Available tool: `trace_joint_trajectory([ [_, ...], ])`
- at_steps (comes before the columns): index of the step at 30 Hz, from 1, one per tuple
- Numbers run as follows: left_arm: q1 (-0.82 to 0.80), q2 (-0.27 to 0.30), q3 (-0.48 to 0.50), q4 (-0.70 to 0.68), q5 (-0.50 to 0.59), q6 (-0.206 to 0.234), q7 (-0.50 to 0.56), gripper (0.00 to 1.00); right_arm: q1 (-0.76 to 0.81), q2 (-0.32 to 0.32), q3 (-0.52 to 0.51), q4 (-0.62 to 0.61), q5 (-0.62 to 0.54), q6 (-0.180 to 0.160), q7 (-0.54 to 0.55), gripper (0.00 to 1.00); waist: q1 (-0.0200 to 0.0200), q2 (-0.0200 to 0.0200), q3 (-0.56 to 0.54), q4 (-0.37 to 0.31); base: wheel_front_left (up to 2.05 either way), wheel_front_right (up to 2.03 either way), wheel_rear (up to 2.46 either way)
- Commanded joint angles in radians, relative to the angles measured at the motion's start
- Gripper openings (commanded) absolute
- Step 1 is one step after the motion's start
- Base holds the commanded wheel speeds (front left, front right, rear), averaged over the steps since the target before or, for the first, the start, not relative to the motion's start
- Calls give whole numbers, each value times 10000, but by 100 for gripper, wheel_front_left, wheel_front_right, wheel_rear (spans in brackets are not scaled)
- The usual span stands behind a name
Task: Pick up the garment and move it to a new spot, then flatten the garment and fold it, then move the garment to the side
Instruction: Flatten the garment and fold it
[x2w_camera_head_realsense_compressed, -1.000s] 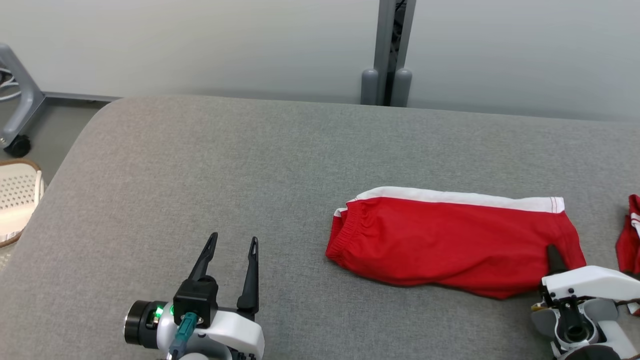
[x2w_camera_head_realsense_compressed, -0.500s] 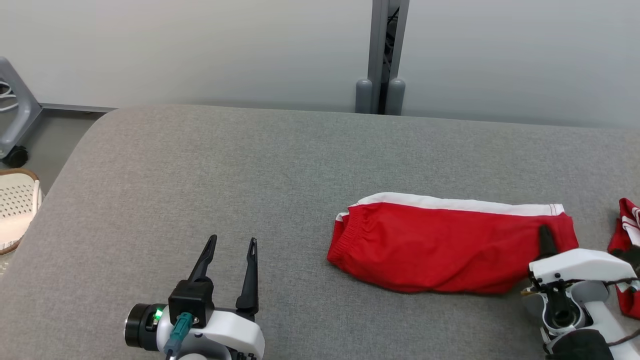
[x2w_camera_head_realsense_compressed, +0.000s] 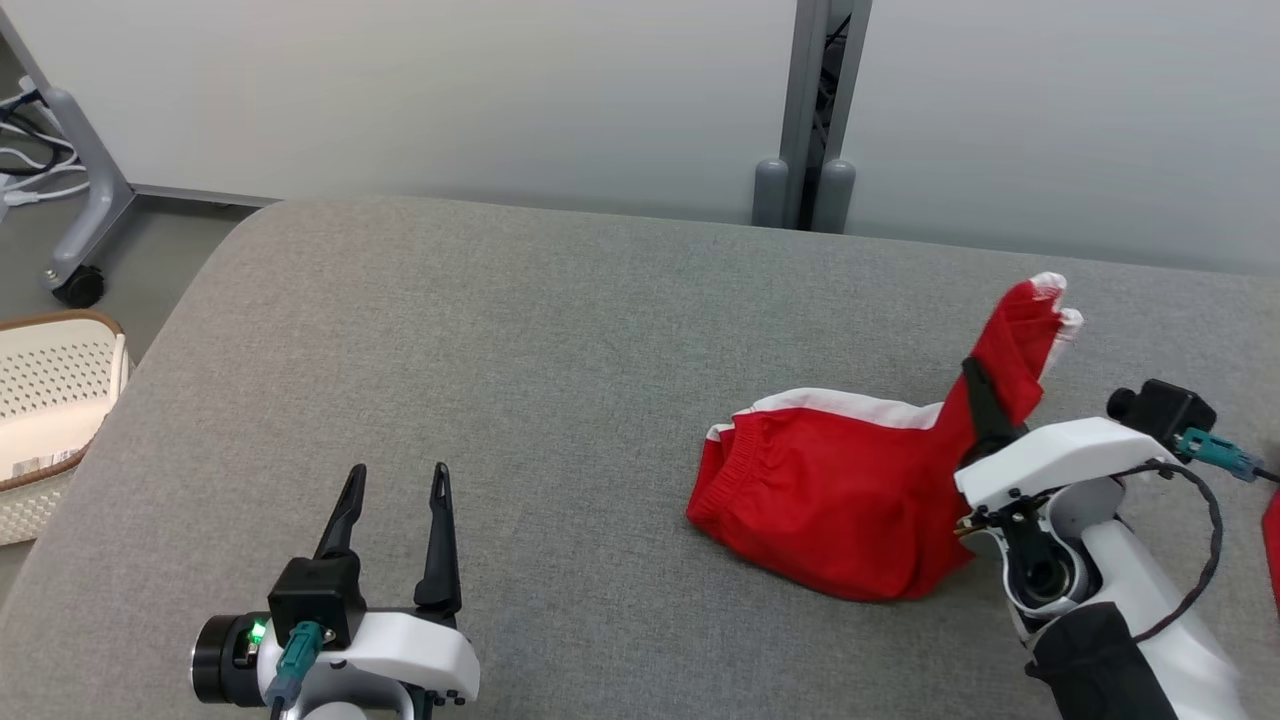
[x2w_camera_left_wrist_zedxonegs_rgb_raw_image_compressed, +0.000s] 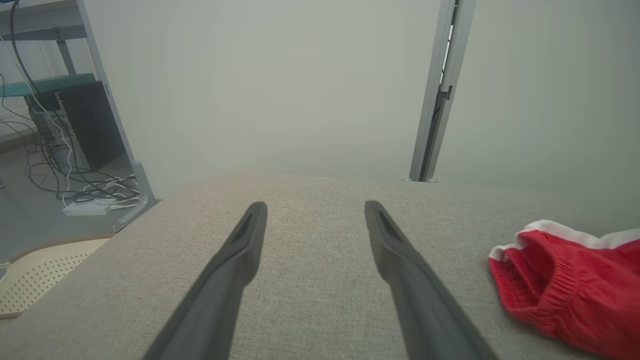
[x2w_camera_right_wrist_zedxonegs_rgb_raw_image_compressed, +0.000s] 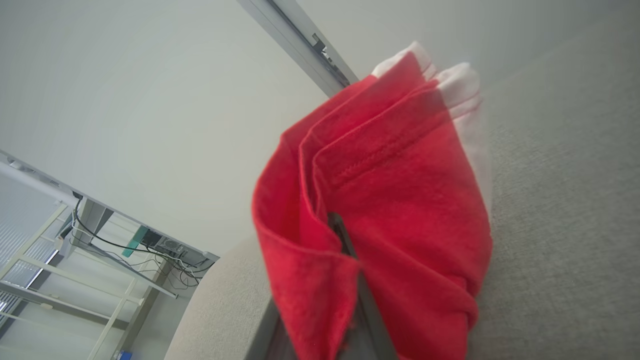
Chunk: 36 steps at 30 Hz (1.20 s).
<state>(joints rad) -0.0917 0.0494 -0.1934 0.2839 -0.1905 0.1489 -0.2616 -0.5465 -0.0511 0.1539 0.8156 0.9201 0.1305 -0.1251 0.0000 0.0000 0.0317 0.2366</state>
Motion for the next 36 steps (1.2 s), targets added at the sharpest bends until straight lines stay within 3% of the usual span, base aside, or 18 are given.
trace_joint_trajectory([
  [1, -56, 32, 59, -48, -5, -60, -34, 100, -53, -17, 251, -161, 163, 7, 73, 0, 0, 0, 73, 98, 0, 0, 0],
  [9, -215, 38, -207, -73, -309, 11, -34, 100, 233, -42, 2269, -415, 1130, 7, 68, 0, 0, 0, 354, 491, 0, 0, 0],
  [26, -455, 35, -744, -18, -581, 211, -34, 100, -192, -35, 4604, 805, 3007, 9, -388, 0, 0, 0, 877, 1166, 0, 0, 0],
  [27, -446, 35, -760, -7, -590, 225, -34, 100, -194, -23, 4664, 943, 3142, 7, -387, 27, 0, 0, 888, 1188, 0, 0, 0],
  [28, -433, 35, -773, 5, -599, 225, -34, 100, -242, -28, 4768, 1066, 3220, 7, -456, 70, 0, 0, 892, 1207, 0, 0, 0],
  [29, -420, 35, -781, 20, -606, 234, -34, 100, -273, -29, 4891, 1116, 3349, 7, -448, 100, 0, 0, 893, 1222, 0, 0, 0],
  [36, -362, 32, -686, 123, -547, 256, -34, 100, -413, -39, 5791, 898, 4161, 9, -610, 100, 0, 0, 744, 1114, 0, 0, 0],
])
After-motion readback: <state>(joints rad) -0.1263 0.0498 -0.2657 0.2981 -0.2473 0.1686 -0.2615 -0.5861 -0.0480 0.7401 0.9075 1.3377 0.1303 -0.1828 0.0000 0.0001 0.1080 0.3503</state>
